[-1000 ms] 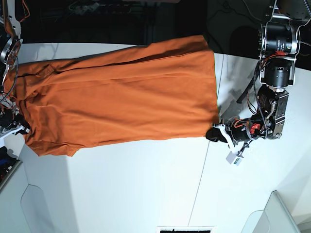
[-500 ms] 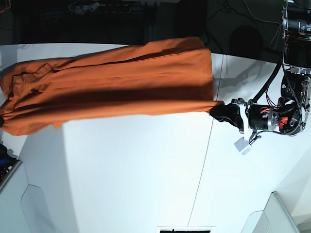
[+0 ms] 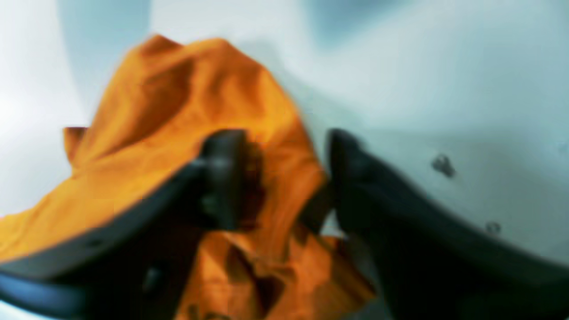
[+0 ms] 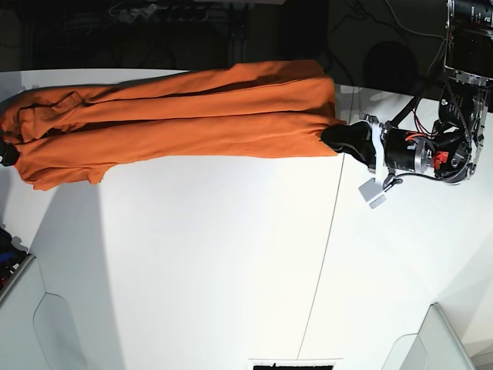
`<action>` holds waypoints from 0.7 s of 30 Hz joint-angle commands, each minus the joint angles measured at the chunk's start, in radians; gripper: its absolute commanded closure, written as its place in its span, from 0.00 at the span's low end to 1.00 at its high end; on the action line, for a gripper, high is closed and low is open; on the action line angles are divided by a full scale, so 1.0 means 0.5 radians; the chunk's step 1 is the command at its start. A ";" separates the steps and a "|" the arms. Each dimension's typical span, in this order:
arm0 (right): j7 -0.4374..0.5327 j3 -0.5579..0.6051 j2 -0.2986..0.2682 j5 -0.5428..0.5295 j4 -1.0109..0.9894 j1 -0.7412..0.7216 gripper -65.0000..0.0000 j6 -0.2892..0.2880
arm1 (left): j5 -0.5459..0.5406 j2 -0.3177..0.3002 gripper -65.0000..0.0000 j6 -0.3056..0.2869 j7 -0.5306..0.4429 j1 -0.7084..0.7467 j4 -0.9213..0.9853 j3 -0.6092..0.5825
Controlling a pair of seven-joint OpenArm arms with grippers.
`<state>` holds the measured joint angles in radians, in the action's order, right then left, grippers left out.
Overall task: Layout the t-shirt on the table in an organized manner, then fold the t-shirt properly
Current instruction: 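Fold the grasped edge with the left gripper over onto the shirt lengthwise, then hold the shirt end with the left gripper while the right gripper tugs its end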
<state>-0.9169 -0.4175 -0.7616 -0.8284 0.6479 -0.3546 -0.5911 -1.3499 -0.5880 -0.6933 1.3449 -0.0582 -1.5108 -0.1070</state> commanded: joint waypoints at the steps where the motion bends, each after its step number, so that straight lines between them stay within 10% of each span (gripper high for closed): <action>1: 0.040 -0.047 -0.072 -0.040 0.033 -0.037 0.51 -0.008 | -0.011 -0.020 1.00 -0.010 -0.024 -0.030 -0.027 0.016; 10: 0.166 -0.375 0.002 -0.035 0.324 -0.044 0.51 -0.016 | 0.139 -0.014 1.00 -0.010 -0.145 0.094 -0.025 0.016; 21: 0.403 0.088 0.291 0.267 0.395 -0.043 0.51 -0.014 | 0.282 0.042 1.00 -0.010 -0.184 0.096 -0.024 0.016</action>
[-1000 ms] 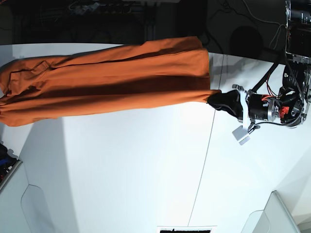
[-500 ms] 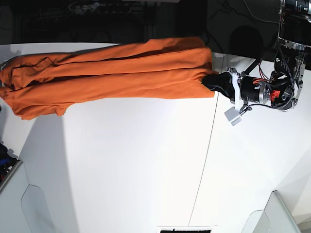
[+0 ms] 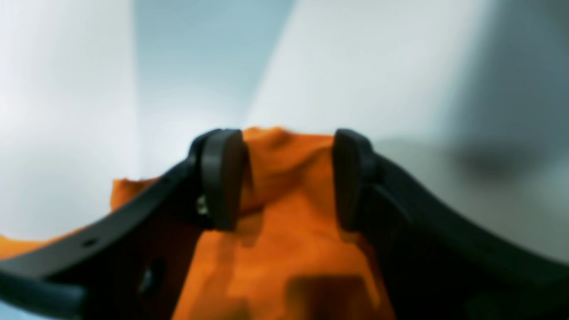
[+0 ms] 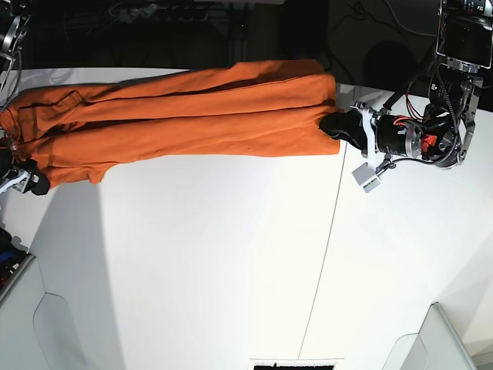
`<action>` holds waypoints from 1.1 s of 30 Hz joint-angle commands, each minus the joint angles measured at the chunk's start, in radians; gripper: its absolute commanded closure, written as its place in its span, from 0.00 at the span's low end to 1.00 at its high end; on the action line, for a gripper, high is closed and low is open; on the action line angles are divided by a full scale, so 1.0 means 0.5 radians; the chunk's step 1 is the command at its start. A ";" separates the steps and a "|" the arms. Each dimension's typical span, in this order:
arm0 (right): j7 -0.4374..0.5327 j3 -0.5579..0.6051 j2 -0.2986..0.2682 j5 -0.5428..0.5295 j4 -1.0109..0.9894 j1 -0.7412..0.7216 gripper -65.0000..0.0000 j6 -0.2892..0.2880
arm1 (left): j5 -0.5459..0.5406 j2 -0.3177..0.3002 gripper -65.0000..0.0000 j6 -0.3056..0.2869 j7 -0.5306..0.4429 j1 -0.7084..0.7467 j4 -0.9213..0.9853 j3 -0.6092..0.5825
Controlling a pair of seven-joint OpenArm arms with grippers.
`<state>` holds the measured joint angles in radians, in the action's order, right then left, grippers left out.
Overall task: Layout the t-shirt on the table in an organized manner, then fold the t-shirt properly
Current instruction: 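Hold the shirt end with the left gripper while the right gripper tugs its end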
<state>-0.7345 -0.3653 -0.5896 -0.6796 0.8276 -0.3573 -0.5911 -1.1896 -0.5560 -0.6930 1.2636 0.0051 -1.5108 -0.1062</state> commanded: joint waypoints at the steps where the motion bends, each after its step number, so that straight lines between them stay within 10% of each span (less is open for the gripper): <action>1: 0.049 0.029 -0.043 -0.031 0.036 -0.038 0.51 -0.014 | -0.014 -0.018 1.00 -0.010 -0.023 -0.025 -0.024 0.014; 7: 0.031 0.101 -0.047 -0.031 0.057 -0.037 1.00 0.007 | 0.006 -0.018 1.00 -0.010 -0.038 0.031 -0.024 0.014; 17: -0.454 -0.278 -0.099 -0.290 0.631 0.213 1.00 -0.001 | 0.207 -0.018 1.00 -0.010 -0.195 0.034 0.114 0.014; 21: -0.584 -0.435 -0.137 -0.445 0.882 0.435 1.00 -0.001 | 0.206 -0.018 0.81 -0.010 -0.195 0.034 0.121 0.014; 28: -0.616 -0.452 -0.147 -0.475 0.990 0.764 1.00 0.000 | 0.117 -0.019 0.75 -0.010 -0.184 0.033 0.121 0.014; 33: -0.571 -0.455 -0.141 -0.475 0.997 0.793 0.61 0.001 | -0.053 -0.020 0.58 -0.010 -0.074 0.005 0.117 0.015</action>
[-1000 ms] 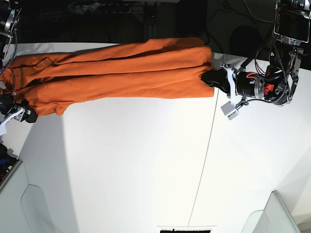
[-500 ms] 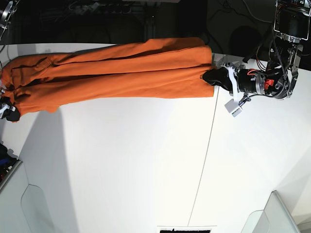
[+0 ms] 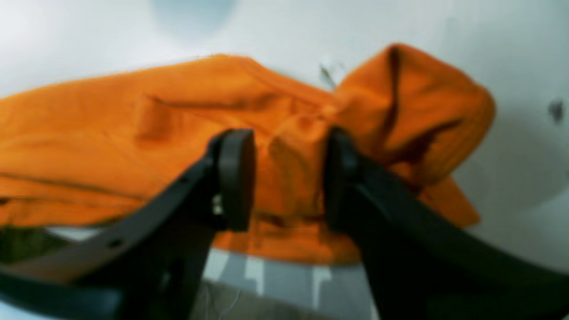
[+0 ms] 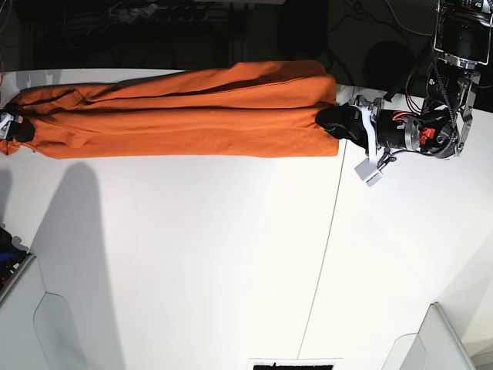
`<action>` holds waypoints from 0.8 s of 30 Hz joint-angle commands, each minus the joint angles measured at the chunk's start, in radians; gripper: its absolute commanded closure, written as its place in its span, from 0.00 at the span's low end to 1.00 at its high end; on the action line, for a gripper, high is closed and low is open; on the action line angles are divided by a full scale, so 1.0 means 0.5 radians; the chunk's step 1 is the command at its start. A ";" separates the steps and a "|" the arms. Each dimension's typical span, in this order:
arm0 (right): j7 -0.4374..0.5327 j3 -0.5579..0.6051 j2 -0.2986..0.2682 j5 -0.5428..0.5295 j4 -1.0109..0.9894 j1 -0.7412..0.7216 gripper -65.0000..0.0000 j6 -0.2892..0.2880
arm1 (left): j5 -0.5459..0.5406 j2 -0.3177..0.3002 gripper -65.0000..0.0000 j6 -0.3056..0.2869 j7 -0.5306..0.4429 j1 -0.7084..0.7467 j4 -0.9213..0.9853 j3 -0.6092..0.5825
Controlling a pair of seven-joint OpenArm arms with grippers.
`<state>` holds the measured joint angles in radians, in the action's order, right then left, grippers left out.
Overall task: Layout the t-shirt on the table in an organized manner, then fold the t-shirt properly
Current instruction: 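Hold the shirt end with the left gripper while the right gripper tugs its end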
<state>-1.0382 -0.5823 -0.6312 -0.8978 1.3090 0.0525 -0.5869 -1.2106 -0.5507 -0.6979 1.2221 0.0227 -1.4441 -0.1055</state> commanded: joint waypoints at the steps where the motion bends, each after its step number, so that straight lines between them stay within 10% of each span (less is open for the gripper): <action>1: 0.069 -0.032 -0.056 -0.040 0.050 -0.027 0.61 -0.008 | -0.064 -0.031 0.58 0.000 0.062 -0.034 -0.017 0.014; 10: 0.054 -0.105 -0.056 -0.061 0.397 -0.026 0.64 -0.008 | -0.471 -0.063 0.58 0.000 0.333 -0.033 -0.018 0.075; 14: 0.032 -0.104 -0.044 -0.075 0.397 -0.024 1.00 -0.008 | -0.494 -0.063 0.58 0.000 0.341 -0.032 -0.018 0.186; 24: 0.038 0.119 0.005 -0.066 0.243 -0.011 1.00 -0.009 | -0.546 -0.063 0.58 0.000 0.348 -0.006 -0.086 0.281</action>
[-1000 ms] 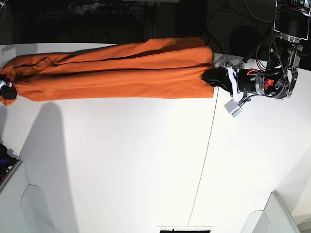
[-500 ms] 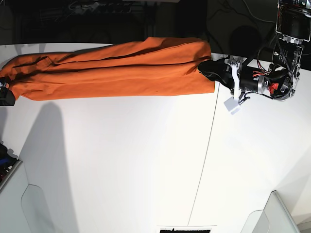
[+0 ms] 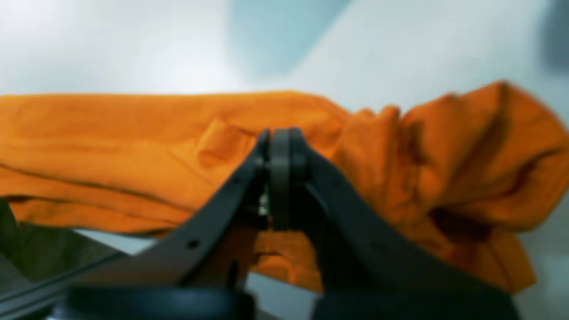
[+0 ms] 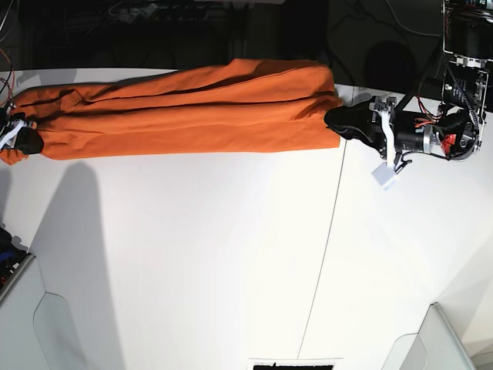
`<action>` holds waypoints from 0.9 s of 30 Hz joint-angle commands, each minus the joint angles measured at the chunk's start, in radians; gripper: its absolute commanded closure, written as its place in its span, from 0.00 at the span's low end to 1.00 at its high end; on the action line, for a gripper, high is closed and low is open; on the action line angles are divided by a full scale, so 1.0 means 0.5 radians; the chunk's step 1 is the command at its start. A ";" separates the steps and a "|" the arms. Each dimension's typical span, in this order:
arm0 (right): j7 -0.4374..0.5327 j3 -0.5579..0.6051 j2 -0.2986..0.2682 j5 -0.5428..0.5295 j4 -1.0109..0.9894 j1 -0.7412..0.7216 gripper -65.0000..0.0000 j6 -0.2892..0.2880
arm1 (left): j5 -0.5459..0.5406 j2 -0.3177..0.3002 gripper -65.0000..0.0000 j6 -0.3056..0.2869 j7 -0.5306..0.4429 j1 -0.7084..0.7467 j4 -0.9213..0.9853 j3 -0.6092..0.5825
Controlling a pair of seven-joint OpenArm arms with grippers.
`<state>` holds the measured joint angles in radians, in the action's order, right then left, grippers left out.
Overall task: Layout the t-shirt on the table in an organized manner, then fold the t-shirt properly
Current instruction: 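Hold the shirt end with the left gripper while the right gripper tugs its end, then pull the shirt end with the left gripper to straighten the strip, release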
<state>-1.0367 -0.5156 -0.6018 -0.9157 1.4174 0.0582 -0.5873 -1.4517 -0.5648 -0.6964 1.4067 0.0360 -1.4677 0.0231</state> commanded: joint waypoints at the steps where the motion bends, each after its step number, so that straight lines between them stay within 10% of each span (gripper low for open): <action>1: 0.039 0.008 -0.053 -0.019 0.018 -0.022 1.00 -0.008 | -0.064 -0.035 0.58 -0.003 -0.021 -0.033 -0.063 0.063; 12: 0.085 0.034 -0.053 0.092 -0.005 -0.027 1.00 -0.008 | -0.064 -0.077 0.58 -0.003 -0.021 0.176 -0.389 0.317; 24: 0.142 0.034 -0.053 0.091 -0.167 -0.038 1.00 -0.008 | -0.053 0.262 0.58 -0.003 -0.021 0.459 -0.723 -0.003; 27: 0.135 0.034 -0.053 0.093 -0.167 -0.037 1.00 -0.008 | 0.282 0.312 0.58 -0.003 -0.198 0.454 -0.632 -0.076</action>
<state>-0.9844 -0.4896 -0.6022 -0.8566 1.3209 0.0525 -0.5869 -1.2884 -0.3958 -0.6960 1.3071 0.2653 -1.7737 -0.0208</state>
